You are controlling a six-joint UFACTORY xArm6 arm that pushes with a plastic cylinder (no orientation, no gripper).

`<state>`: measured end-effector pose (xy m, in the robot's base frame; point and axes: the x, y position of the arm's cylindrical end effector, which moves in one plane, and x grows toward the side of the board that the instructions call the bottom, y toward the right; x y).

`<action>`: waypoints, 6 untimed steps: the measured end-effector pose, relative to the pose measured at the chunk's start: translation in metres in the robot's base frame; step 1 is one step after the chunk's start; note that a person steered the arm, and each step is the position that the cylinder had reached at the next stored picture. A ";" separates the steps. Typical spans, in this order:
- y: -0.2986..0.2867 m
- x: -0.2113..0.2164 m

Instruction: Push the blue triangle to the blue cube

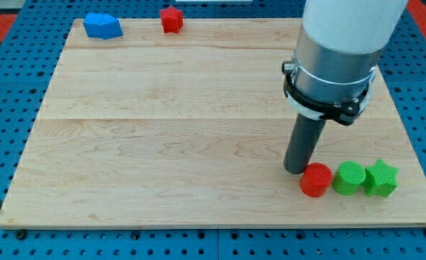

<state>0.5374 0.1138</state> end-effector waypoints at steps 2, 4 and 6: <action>-0.084 -0.088; -0.231 -0.220; -0.297 -0.284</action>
